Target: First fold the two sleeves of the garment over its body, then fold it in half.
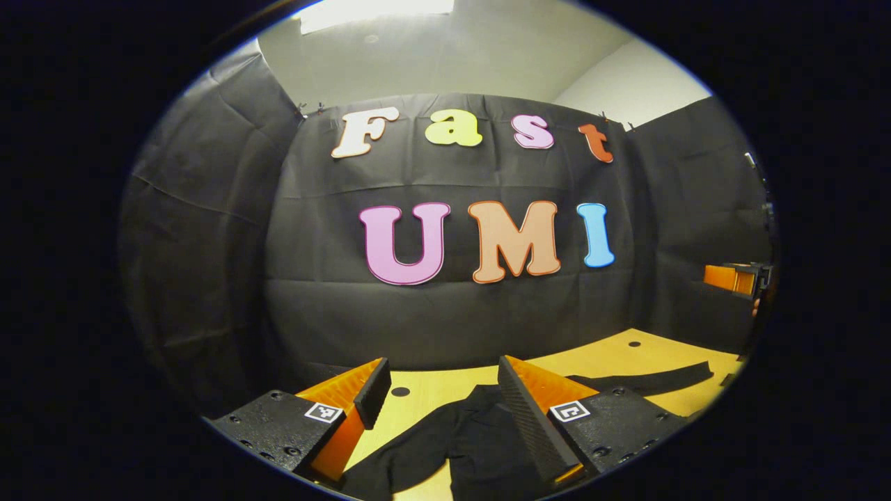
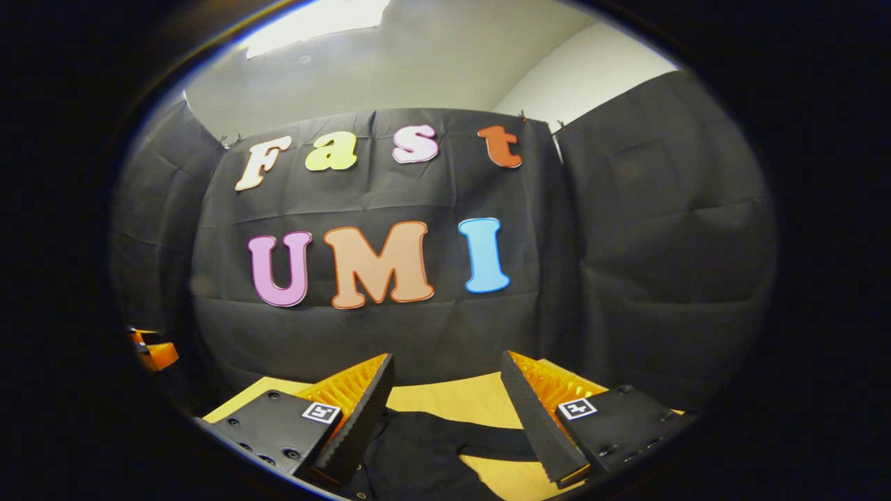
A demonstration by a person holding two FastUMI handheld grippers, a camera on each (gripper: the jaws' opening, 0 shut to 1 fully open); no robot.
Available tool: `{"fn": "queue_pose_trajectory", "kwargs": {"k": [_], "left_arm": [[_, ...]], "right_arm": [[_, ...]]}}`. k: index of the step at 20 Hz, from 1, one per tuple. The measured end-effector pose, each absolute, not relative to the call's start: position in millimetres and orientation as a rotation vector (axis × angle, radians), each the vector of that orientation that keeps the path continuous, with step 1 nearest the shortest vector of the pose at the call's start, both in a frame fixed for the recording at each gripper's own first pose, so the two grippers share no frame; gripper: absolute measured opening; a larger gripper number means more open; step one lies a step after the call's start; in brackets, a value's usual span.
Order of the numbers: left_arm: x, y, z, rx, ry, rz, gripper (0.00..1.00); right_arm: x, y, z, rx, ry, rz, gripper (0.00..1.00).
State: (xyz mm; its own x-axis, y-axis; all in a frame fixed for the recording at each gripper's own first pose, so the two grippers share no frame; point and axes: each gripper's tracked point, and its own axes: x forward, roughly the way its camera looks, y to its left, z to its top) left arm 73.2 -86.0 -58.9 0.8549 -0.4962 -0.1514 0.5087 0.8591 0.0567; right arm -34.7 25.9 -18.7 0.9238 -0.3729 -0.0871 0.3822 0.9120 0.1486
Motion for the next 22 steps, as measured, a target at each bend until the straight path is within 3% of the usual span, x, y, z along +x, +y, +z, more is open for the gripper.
{"fn": "queue_pose_trajectory", "kwargs": {"k": [3,8,16,19,22], "left_arm": [[87,-70,-69,0.095,0.175,-0.565,0.92],[84,-68,-64,0.088,0.153,-0.458,0.92],[49,-105,-70,-0.104,0.165,-0.232,0.92],[39,-92,-66,-0.062,0.159,-0.123,0.93],[25,-80,-70,0.010,0.163,-0.049,0.92]], "right_arm": [[-46,48,-25,0.155,0.084,-0.427,0.97],[-46,33,-23,0.118,0.081,-0.391,0.96],[-45,-86,-52,0.215,0.099,-0.334,0.97],[-50,-149,-72,0.250,0.123,-0.380,1.00],[-50,-209,-115,0.237,0.187,-0.446,0.97]]}}
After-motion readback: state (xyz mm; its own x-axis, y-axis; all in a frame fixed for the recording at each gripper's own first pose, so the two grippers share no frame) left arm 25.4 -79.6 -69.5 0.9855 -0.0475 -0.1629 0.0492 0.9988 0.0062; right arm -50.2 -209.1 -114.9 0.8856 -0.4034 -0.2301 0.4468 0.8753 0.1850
